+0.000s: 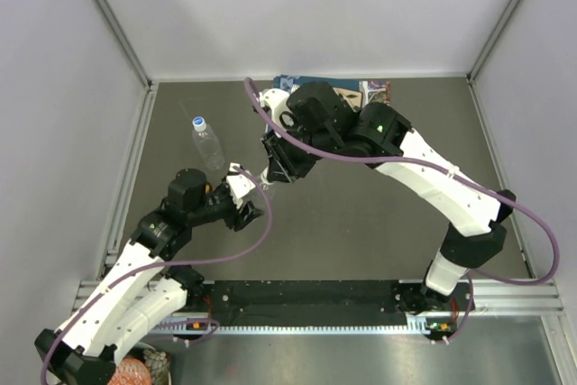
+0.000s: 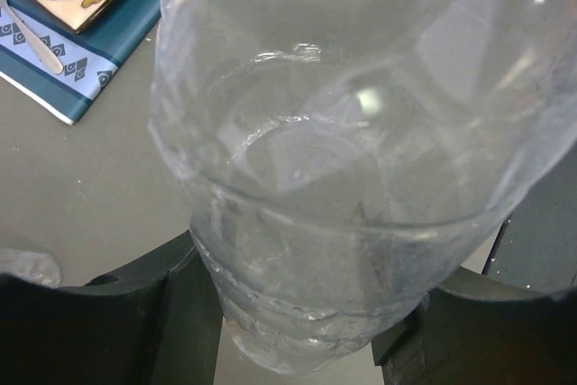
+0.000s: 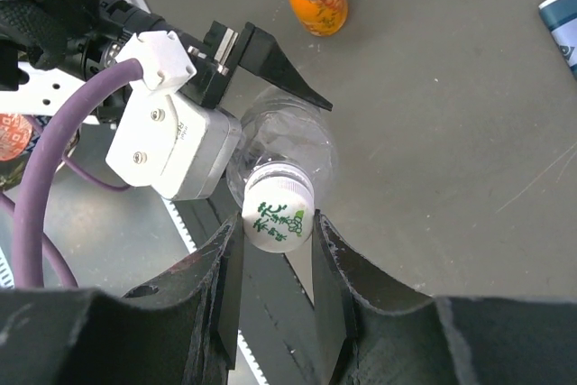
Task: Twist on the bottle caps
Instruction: Screw the bottle cap onto the plastic bottle.
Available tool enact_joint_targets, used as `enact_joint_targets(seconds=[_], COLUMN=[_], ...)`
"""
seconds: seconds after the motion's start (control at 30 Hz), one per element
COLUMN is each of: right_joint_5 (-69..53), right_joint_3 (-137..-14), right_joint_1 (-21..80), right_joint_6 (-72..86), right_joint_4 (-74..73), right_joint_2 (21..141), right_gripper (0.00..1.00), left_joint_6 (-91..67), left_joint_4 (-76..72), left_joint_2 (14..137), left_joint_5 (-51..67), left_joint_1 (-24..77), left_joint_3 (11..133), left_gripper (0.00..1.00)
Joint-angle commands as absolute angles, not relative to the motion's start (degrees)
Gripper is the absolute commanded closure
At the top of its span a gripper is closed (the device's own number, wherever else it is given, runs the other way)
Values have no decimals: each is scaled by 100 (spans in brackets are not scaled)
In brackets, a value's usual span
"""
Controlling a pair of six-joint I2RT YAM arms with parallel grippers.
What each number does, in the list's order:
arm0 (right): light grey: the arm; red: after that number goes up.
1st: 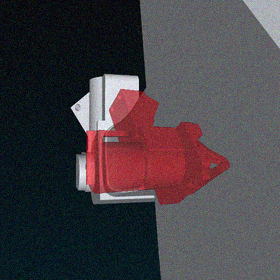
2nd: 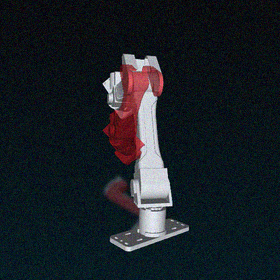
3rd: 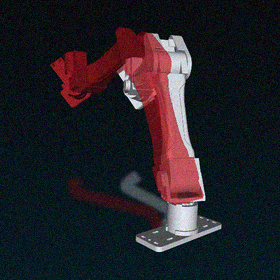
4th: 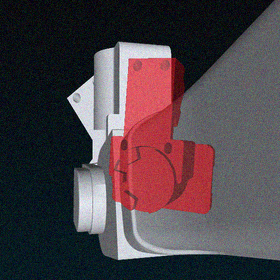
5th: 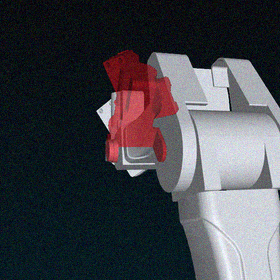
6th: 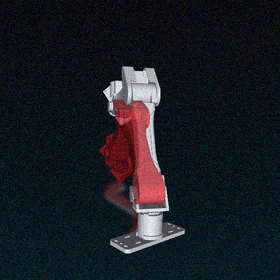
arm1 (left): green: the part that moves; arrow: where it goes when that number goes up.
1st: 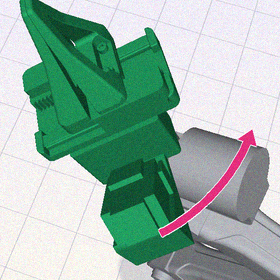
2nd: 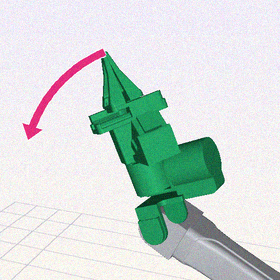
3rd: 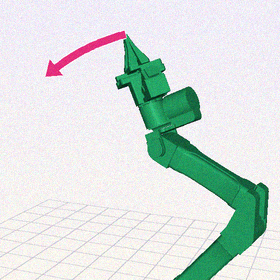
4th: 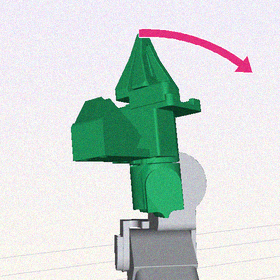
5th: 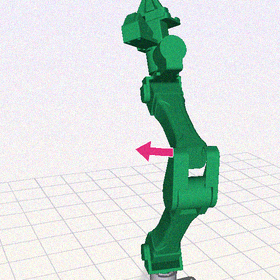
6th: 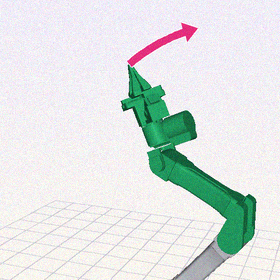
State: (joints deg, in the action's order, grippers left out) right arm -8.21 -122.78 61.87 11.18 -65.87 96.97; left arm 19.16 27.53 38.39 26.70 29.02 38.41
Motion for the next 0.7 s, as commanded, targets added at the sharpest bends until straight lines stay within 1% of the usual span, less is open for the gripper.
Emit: enact_joint_targets(seconds=[0.0, 0.07, 0.1, 0.17, 0.2, 0.5, 0.67], right_joint_5=[-1152, -1125, -1116, -1072, -1020, -669, -449], right_joint_3=[-12454, -12524, -12603, -12682, -12778, -13341, -13097], right_joint_1=[6495, 6495, 6504, 6495, 6495, 6478, 6442], right_joint_6=[1468, 1512, 1529, 1529, 1529, 1459, 1345], right_joint_4=[-7189, -7181, -7172, -7181, -7181, -7189, -7198], right_joint_2=[9888, 9914, 9949, 9975, 10002, 10064, 9713], right_gripper=[80, 75, 71, 64, 56, 44, 36], left_joint_6=[1503, 1468, 1433, 1398, 1371, 1240, 1073], left_joint_4=[1723, 1705, 1705, 1696, 1679, 1679, 1679], left_joint_2=[3762, 3744, 3744, 3718, 3709, 3577, 3559], left_joint_5=[2390, 2417, 2443, 2505, 2592, 2979, 3006], left_joint_1=[2874, 2874, 2874, 2874, 2874, 2874, 2874], left_joint_3=[3938, 3929, 3920, 3920, 3920, 3885, 3911], left_gripper=[99, 99, 99, 99, 99, 99, 99])
